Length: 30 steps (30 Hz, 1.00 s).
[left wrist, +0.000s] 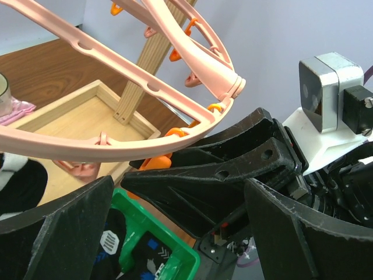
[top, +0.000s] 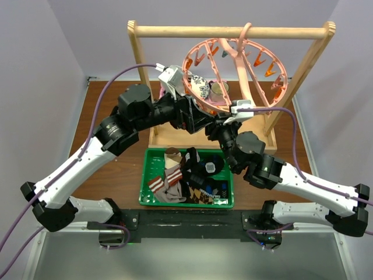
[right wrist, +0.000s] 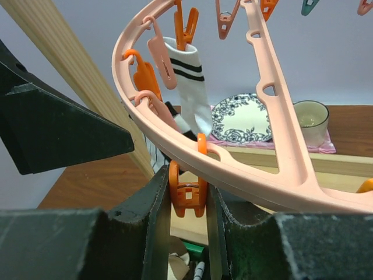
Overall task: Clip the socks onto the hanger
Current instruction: Open the clamp at the hanger.
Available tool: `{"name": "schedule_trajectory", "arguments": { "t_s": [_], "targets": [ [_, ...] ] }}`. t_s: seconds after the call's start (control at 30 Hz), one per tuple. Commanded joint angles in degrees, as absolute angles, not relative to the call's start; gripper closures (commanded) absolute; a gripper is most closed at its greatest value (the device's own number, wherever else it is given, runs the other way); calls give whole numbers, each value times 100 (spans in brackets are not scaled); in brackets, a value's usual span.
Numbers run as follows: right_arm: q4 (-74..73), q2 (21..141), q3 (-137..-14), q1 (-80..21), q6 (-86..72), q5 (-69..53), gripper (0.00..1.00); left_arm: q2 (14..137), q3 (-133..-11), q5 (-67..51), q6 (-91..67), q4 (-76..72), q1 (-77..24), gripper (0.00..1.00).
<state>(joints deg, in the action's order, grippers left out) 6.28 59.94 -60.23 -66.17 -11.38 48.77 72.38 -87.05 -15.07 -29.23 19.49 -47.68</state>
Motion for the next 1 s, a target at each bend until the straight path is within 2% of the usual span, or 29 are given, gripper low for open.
{"name": "schedule_trajectory", "arguments": {
  "t_s": [0.0,0.03,0.27,0.3,0.57,0.97],
  "targets": [
    [870,6117,-6153,-6776,-1107,4113,85,7690,-8868,-1504,-3304,1512,-4895,0],
    [879,6108,-6100,-6776,-1142,4105,84,7717,-8894,-1338,-3322,1538,-4896,0],
    [888,6030,-5880,-6794,-1345,3955,66,8059,-9114,-836,-3463,1766,-4896,0],
    [870,5951,-5854,-6794,-1353,3929,60,8094,-9175,-739,-3402,1784,-4896,0],
    [352,5072,-5511,-6838,-1511,3947,54,8279,-9114,-115,-3366,1995,-4887,0],
    [-517,4607,-5827,-7022,-1292,3735,50,8877,-9597,422,-3393,2171,-4860,0]
  ]
}}
